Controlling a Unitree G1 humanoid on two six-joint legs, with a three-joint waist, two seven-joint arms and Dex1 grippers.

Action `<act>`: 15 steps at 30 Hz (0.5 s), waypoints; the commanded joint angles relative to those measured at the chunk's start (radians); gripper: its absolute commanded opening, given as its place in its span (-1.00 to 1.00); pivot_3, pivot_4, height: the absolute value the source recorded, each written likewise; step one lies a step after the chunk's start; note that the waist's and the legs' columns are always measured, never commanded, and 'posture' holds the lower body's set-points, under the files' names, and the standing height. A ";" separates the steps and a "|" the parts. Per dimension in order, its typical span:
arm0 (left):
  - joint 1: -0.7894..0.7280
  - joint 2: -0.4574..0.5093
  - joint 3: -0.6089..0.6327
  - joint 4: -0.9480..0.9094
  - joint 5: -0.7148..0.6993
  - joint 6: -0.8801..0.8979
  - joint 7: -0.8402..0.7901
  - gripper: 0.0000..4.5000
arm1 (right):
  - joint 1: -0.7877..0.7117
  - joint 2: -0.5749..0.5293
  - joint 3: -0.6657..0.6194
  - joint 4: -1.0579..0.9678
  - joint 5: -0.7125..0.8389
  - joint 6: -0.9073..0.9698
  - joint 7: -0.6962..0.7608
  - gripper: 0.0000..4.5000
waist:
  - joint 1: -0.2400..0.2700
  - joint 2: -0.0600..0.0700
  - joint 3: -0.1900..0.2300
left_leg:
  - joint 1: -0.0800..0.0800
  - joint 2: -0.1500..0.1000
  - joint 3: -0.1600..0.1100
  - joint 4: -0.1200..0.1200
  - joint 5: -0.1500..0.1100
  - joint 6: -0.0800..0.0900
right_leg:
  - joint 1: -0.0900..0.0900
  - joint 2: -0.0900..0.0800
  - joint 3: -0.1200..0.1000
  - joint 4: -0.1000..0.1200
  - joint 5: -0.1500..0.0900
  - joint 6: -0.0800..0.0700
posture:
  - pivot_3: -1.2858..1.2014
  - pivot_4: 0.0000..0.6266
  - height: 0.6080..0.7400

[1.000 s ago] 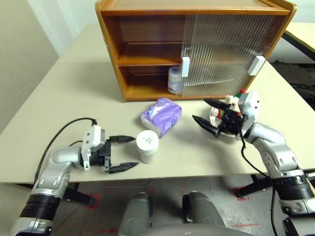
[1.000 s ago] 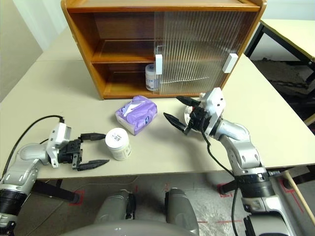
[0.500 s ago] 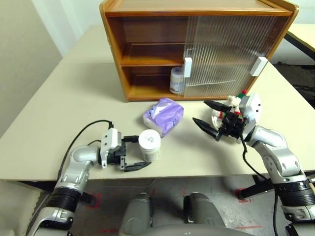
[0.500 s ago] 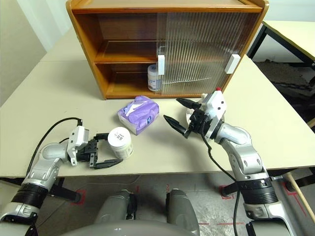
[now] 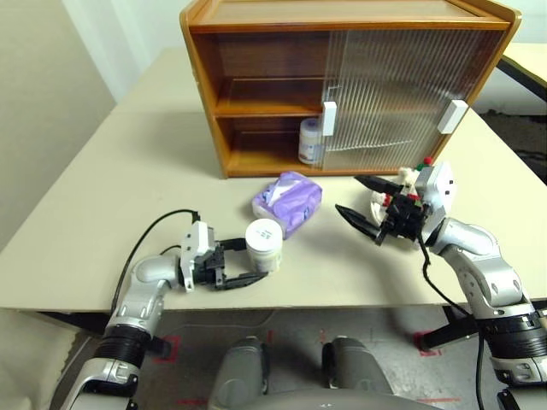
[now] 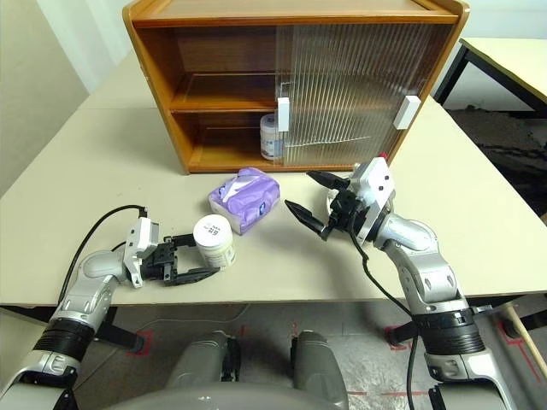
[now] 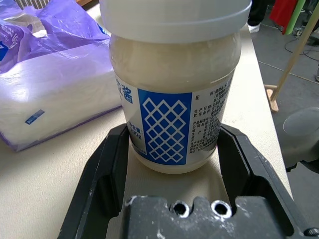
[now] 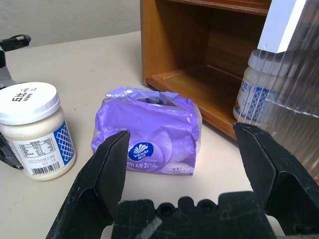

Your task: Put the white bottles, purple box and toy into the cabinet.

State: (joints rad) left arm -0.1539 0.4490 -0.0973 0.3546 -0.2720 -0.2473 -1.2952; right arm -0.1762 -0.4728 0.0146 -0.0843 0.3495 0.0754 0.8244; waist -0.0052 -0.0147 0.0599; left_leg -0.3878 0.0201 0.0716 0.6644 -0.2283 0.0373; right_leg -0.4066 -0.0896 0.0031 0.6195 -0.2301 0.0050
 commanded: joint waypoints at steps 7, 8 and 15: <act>-0.009 -0.010 0.035 -0.021 -0.030 0.064 0.063 0.31 | -0.003 -0.007 0.004 -0.007 -0.010 0.001 0.006 1.00 | -0.002 0.000 0.000 | 0.000 0.000 -0.001 0.000 0.000 0.000 | 0.000 0.000 0.000 0.000 0.000 0.000 | -0.01 -0.92 1.00; -0.015 -0.009 0.054 -0.037 -0.047 0.071 0.073 0.31 | -0.005 -0.007 0.004 -0.005 -0.010 0.001 0.007 1.00 | -0.004 -0.002 0.001 | -0.001 0.000 -0.001 0.000 0.000 0.000 | 0.000 0.000 0.000 0.000 0.000 0.000 | -0.01 -0.92 1.00; -0.098 -0.027 0.139 -0.158 -0.146 0.221 0.197 0.31 | -0.016 0.003 0.012 0.003 -0.008 0.000 0.008 1.00 | -0.012 -0.014 0.008 | -0.003 0.005 -0.001 0.000 0.000 0.000 | 0.000 0.005 -0.002 0.002 0.000 0.000 | 0.01 -0.93 1.00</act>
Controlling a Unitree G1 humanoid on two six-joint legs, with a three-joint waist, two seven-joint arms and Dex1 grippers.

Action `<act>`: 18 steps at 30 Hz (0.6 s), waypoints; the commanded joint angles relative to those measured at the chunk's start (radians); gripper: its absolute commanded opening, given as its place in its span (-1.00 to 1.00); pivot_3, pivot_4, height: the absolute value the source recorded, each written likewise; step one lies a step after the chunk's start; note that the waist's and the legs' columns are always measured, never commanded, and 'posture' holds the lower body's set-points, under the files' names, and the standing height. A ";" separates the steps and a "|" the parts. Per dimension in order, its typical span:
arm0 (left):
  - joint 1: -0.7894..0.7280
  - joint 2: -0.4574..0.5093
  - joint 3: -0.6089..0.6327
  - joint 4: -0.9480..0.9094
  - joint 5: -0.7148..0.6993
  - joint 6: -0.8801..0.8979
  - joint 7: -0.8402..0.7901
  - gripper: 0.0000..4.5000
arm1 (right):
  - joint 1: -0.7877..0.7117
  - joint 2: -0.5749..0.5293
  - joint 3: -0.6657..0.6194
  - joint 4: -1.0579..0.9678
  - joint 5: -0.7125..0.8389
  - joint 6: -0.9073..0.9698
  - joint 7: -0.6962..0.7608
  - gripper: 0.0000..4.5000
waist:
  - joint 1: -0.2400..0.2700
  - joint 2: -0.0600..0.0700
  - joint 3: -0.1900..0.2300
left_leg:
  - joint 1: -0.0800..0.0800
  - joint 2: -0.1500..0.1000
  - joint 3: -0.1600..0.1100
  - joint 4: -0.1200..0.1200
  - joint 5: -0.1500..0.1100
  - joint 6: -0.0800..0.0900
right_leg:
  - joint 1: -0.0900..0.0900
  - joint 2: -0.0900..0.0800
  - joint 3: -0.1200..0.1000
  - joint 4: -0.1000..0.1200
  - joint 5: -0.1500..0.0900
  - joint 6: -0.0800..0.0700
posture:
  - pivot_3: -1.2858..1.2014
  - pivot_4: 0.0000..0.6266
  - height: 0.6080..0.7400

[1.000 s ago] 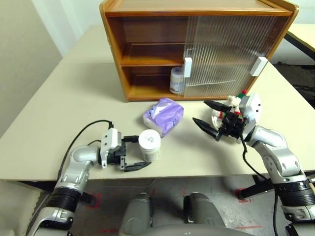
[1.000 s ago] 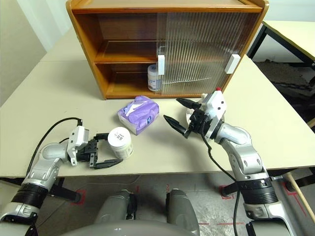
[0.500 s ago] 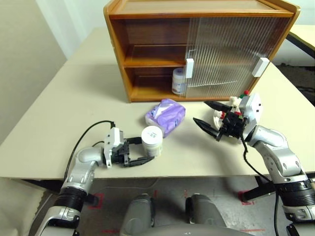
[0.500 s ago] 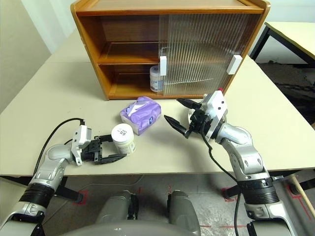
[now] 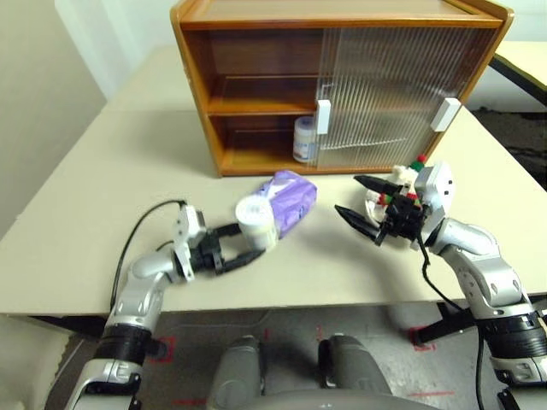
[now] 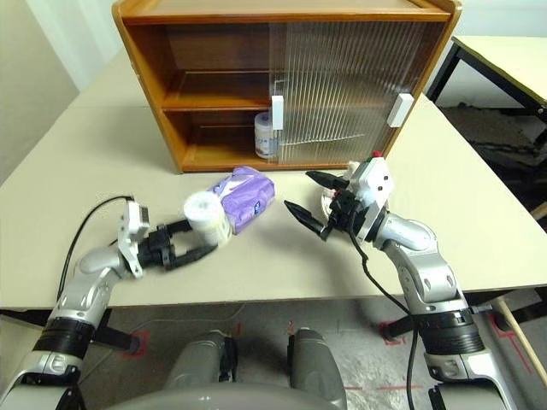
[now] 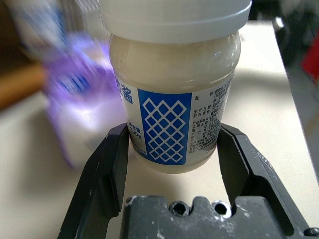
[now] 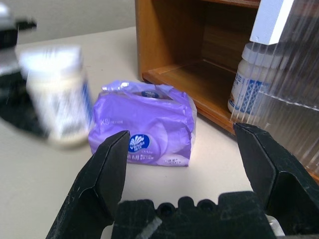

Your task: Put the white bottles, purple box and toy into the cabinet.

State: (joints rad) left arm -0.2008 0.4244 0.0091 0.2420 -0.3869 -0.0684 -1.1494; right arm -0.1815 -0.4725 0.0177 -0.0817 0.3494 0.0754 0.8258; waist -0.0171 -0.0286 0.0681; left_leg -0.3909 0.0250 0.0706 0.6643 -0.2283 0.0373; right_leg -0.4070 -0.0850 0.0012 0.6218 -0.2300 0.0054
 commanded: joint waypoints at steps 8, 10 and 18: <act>-0.226 -0.059 0.026 0.070 0.055 0.058 0.244 0.31 | -0.018 0.037 0.026 -0.004 -0.001 0.005 0.000 1.00 | 0.003 -0.002 0.001 | -0.001 -0.001 0.001 -0.002 0.000 0.000 | 0.000 0.001 0.000 -0.001 0.005 0.014 | 0.01 -0.92 1.00; -0.261 -0.082 0.025 0.105 0.068 0.047 0.275 0.31 | -0.016 0.044 0.031 -0.010 -0.004 0.006 -0.003 1.00 | 0.004 -0.003 0.001 | -0.001 0.000 0.001 -0.002 0.000 0.000 | -0.001 0.002 0.000 -0.002 0.005 0.014 | 0.00 -0.93 1.00; -0.246 -0.039 0.030 0.039 -0.042 0.189 0.135 0.31 | -0.008 0.045 0.026 -0.020 -0.010 0.005 -0.012 1.00 | -0.017 -0.003 0.001 | -0.001 0.000 0.001 -0.002 -0.001 0.000 | -0.001 0.002 0.000 -0.002 0.005 0.013 | -0.01 -0.94 1.00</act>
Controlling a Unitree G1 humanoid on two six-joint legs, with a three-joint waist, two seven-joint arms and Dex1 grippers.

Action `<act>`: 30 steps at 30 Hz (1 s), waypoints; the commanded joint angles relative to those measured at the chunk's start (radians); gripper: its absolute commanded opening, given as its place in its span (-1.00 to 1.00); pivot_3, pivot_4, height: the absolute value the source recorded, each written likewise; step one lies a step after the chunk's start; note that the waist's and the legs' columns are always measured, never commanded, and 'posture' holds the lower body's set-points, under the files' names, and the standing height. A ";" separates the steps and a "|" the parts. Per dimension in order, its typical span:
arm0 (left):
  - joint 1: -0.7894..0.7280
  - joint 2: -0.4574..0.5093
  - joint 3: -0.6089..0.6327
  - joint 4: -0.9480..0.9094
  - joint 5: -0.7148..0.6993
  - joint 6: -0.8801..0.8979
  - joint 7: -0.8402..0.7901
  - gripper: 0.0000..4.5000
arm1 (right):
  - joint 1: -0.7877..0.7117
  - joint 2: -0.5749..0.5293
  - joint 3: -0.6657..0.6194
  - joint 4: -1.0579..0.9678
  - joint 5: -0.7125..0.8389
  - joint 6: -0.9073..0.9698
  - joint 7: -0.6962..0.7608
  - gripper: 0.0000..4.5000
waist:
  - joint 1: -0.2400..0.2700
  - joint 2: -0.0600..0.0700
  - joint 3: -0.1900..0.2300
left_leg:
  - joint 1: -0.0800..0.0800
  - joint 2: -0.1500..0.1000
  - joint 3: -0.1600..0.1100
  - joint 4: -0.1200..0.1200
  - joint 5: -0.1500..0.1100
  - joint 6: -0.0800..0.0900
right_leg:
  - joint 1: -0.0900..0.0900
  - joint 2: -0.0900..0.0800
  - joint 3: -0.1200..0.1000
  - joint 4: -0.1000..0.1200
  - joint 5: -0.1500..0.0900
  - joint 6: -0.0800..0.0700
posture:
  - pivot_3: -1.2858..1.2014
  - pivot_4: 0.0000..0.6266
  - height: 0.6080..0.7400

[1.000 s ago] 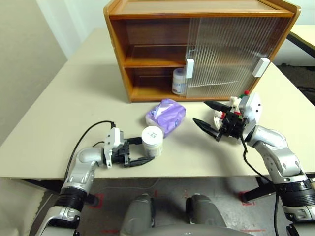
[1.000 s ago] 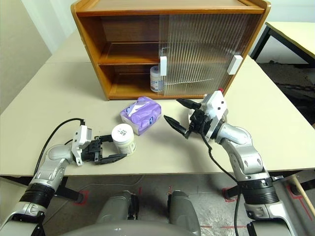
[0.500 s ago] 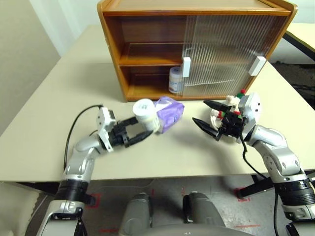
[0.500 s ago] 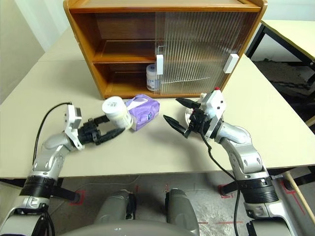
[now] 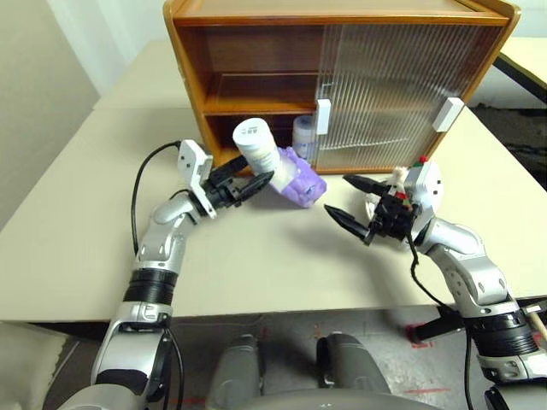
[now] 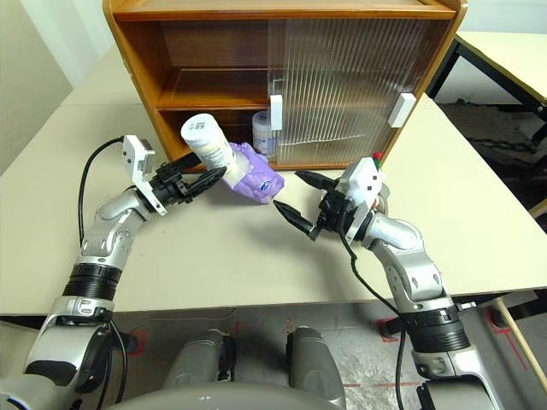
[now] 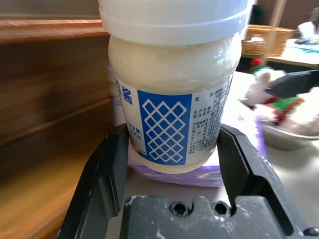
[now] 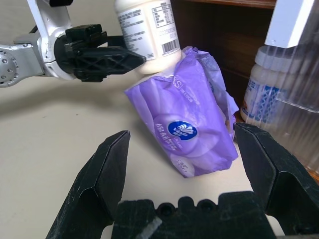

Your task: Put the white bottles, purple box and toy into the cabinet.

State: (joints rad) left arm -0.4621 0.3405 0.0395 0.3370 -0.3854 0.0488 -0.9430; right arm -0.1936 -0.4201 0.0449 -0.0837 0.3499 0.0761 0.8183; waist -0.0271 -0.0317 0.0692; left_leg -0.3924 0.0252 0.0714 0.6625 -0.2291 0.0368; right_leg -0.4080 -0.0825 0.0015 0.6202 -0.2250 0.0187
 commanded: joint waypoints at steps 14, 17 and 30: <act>0.066 0.232 0.065 -0.302 -0.211 0.424 -0.162 0.31 | -0.029 -0.008 0.006 0.020 -0.015 -0.008 0.010 1.00 | -0.008 0.000 0.000 | 0.000 0.001 0.000 0.000 -0.001 -0.001 | -0.001 -0.001 0.000 0.001 -0.008 -0.014 | 0.01 -0.96 1.00; 0.034 0.214 0.082 -0.267 -0.226 0.447 -0.141 0.31 | -0.035 -0.005 0.007 0.022 -0.016 -0.008 0.010 1.00 | -0.009 0.000 0.000 | 0.001 0.000 0.001 0.000 0.000 -0.001 | 0.000 -0.001 0.000 0.001 -0.009 -0.015 | 0.01 -0.97 1.00; -0.073 0.063 -0.029 -0.063 0.029 0.230 0.081 0.31 | -0.028 0.001 -0.011 0.013 -0.001 -0.004 -0.005 1.00 | -0.009 -0.001 -0.001 | 0.001 0.000 0.001 0.000 0.000 -0.001 | 0.000 0.001 0.002 0.002 0.000 0.000 | 0.00 -0.97 1.00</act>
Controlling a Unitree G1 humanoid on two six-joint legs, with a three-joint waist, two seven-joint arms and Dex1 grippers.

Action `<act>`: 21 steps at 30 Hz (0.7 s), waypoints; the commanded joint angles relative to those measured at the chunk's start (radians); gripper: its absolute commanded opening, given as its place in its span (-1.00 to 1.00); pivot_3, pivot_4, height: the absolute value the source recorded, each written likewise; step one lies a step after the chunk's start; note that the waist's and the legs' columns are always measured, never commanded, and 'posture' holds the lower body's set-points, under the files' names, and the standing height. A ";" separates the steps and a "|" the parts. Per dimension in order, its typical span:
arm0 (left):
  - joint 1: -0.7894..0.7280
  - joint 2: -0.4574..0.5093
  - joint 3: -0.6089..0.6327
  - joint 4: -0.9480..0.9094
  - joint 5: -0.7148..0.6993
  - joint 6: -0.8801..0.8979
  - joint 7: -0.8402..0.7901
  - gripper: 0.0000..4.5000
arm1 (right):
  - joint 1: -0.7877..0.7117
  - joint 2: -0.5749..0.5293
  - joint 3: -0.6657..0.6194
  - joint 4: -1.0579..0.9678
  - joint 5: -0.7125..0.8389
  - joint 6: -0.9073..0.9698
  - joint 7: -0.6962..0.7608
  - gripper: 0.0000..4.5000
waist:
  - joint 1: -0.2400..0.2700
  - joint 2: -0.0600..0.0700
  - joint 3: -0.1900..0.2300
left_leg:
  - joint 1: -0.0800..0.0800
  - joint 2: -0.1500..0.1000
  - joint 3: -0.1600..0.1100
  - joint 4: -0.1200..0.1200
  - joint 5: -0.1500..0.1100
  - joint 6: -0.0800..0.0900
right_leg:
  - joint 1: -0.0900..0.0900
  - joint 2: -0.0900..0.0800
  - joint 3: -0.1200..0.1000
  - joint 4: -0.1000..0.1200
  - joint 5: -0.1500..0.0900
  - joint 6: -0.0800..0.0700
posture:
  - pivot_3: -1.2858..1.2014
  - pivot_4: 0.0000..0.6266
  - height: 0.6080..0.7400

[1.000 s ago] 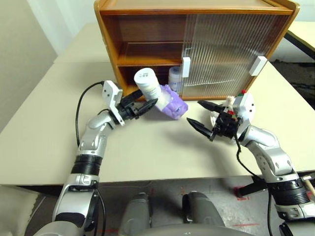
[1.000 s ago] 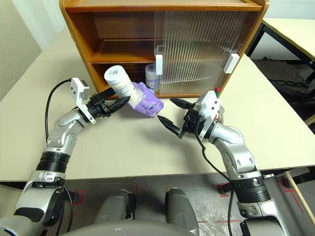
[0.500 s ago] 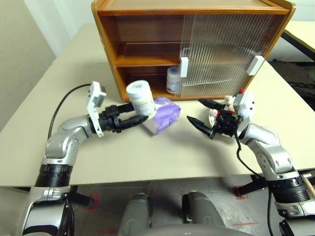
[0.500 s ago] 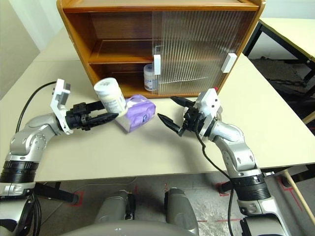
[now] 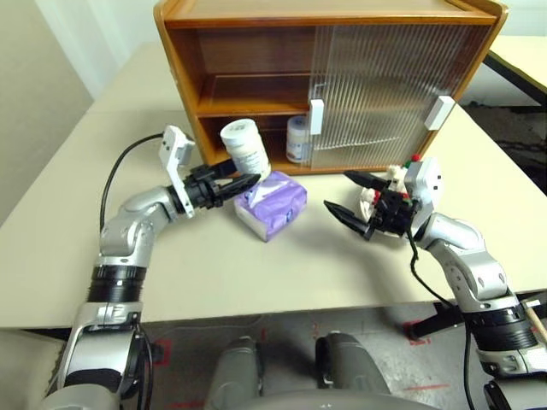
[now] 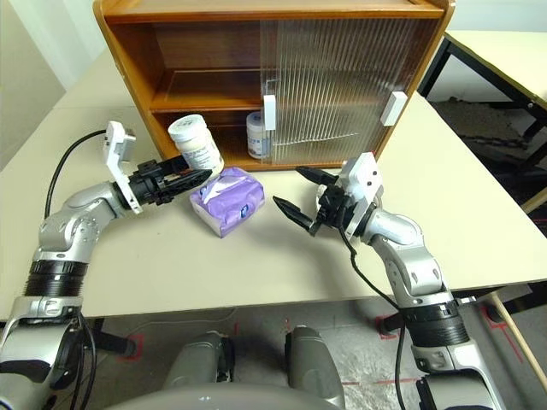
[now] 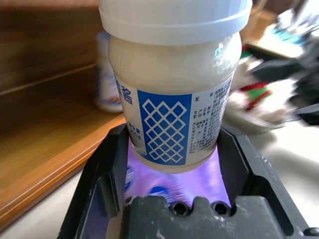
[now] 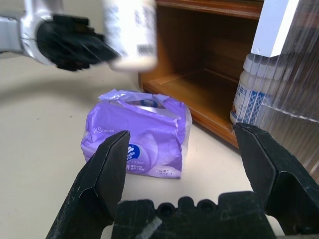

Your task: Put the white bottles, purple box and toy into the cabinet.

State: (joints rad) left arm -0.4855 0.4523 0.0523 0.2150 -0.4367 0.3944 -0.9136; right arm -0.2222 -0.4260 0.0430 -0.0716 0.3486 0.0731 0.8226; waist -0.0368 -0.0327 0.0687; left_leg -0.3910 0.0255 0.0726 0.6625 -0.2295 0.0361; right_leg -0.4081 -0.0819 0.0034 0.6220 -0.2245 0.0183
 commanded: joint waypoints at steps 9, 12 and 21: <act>-0.223 -0.213 -0.104 0.447 0.319 -0.385 0.316 0.31 | 0.013 0.046 -0.002 -0.039 0.025 0.027 -0.029 1.00 | -0.001 -0.002 -0.001 | -0.001 0.000 0.000 0.000 0.000 0.000 | 0.000 0.001 0.001 -0.002 0.002 0.001 | -0.01 -0.96 1.00; -0.264 -0.235 -0.097 0.547 0.342 -0.430 0.346 0.31 | 0.020 0.055 0.005 -0.051 0.017 0.032 -0.033 1.00 | -0.002 -0.002 -0.001 | -0.001 0.000 0.000 0.000 0.000 0.000 | 0.000 0.002 0.001 -0.001 0.002 0.001 | -0.02 -0.96 1.00; -0.396 -0.230 -0.096 0.796 0.423 -0.497 0.443 0.31 | 0.030 0.039 -0.002 -0.070 0.013 0.034 -0.033 1.00 | -0.005 -0.003 -0.002 | -0.001 0.000 0.001 0.001 0.000 0.000 | 0.000 0.002 0.001 -0.002 0.002 0.002 | -0.04 -0.98 1.00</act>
State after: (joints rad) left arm -0.8576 0.2174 -0.0473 0.9843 -0.0338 -0.0781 -0.4841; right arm -0.2031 -0.3786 0.0465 -0.1204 0.3622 0.1029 0.7893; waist -0.0421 -0.0361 0.0668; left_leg -0.3919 0.0255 0.0731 0.6631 -0.2295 0.0361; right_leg -0.4080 -0.0803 0.0039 0.6204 -0.2225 0.0202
